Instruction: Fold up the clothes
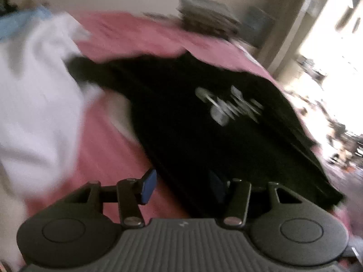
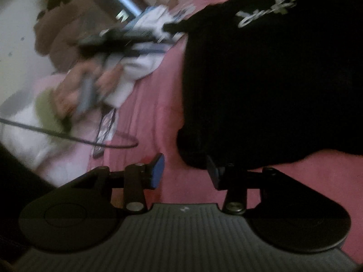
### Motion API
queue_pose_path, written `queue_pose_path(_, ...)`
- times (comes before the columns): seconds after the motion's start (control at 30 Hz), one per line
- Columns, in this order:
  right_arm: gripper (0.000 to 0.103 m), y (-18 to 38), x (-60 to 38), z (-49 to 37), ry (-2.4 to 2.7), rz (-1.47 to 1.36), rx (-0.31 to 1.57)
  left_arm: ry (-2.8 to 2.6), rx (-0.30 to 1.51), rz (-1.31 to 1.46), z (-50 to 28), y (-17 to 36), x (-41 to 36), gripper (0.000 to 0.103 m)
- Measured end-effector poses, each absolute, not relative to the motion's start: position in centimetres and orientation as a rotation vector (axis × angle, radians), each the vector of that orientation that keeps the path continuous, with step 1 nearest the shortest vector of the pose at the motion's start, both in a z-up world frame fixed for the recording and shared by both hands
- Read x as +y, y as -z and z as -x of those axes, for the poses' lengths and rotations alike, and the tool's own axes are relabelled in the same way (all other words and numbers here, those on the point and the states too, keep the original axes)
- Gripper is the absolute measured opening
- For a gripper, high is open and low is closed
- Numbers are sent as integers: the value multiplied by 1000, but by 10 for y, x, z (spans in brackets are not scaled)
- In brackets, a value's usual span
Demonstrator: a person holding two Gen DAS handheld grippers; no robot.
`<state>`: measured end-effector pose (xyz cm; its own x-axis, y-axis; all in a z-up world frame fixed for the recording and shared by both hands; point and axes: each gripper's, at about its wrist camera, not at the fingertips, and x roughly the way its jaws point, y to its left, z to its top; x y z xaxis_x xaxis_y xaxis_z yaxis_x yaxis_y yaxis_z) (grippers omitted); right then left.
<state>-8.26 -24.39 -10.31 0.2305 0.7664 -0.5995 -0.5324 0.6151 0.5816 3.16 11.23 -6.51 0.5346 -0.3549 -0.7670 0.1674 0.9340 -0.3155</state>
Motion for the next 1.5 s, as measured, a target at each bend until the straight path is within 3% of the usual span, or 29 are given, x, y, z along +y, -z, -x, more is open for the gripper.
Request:
queue_pose_path(0.17, 40, 91, -219, 97, -888, -62, 836, 379, 1072, 175, 6, 85, 80, 52)
queue_pose_path(0.37, 27, 92, -155, 134, -944, 344, 590, 288, 1154, 126, 28, 103, 57, 48)
queue_pose_path(0.6, 19, 129, -132, 130, -889, 526, 633, 264, 1163, 65, 27, 100, 46, 48)
queue_pose_path(0.77, 19, 129, -132, 122, -858, 498, 645, 260, 1153, 18, 26, 104, 38, 49)
queue_pose_path(0.97, 18, 135, -132, 107, -840, 359, 728, 255, 1148, -12, 27, 105, 35, 50)
queue_pose_path(1.1, 2, 134, -148, 85, -818, 182, 801, 257, 1145, -7, 28, 105, 37, 51)
queue_pose_path(1.5, 2, 125, -251, 5, -688, -574, 902, 299, 1093, 108, 22, 100, 59, 51)
